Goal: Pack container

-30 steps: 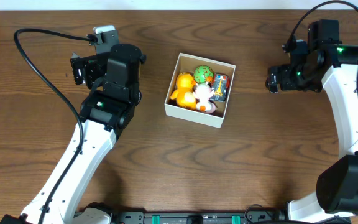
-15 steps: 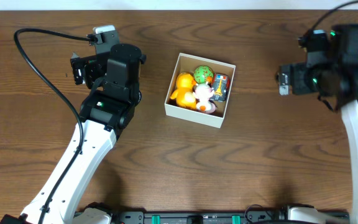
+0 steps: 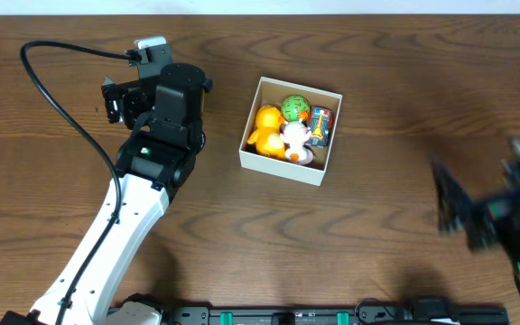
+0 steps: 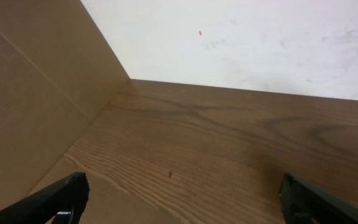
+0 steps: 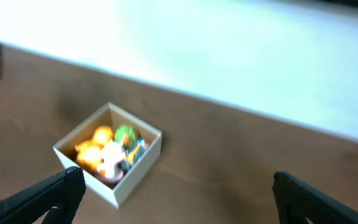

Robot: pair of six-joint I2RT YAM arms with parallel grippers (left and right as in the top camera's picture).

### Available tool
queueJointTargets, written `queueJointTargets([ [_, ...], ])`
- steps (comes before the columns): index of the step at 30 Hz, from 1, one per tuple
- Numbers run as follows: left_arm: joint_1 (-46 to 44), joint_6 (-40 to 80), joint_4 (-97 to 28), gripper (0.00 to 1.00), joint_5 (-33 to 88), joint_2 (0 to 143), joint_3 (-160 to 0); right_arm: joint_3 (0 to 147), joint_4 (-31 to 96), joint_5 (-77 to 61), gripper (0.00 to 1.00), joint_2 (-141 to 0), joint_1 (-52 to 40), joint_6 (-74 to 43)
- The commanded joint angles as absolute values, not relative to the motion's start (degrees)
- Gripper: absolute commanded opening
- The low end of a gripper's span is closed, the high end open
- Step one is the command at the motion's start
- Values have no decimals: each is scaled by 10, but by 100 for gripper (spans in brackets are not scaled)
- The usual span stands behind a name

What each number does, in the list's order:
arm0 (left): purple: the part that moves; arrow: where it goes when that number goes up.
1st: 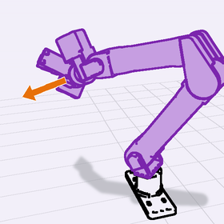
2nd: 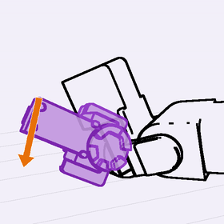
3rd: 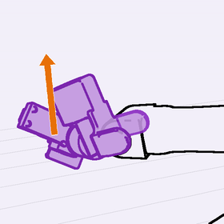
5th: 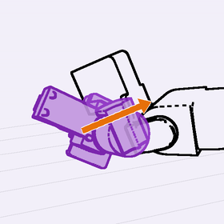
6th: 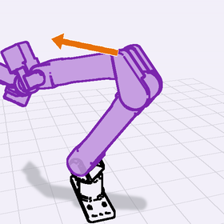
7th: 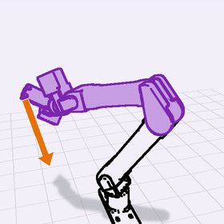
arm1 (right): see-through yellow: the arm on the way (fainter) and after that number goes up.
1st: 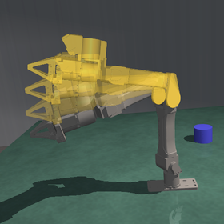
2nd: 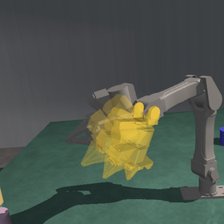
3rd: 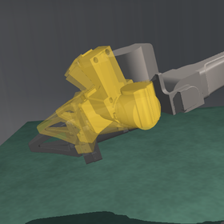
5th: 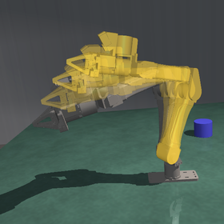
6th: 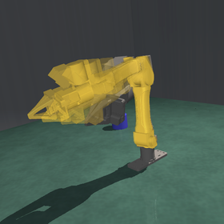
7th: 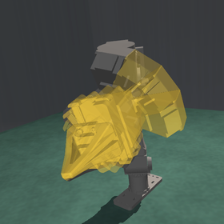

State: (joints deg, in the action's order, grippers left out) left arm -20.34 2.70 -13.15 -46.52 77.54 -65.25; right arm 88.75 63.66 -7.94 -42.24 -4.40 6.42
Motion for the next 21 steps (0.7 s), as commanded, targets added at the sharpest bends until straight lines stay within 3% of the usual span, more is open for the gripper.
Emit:
queueJointTargets([
  [1,-202,24,-132,98,-476,767,-651,891,641,-79,99,-368,-50,56],
  [8,-202,24,-132,98,-476,767,-651,878,676,-84,99,-251,-49,51],
  [14,-202,24,-132,98,-476,767,-651,775,665,-84,99,-160,-33,52],
  [21,-202,24,-132,98,-476,767,-651,534,497,-84,99,-81,-9,54],
])
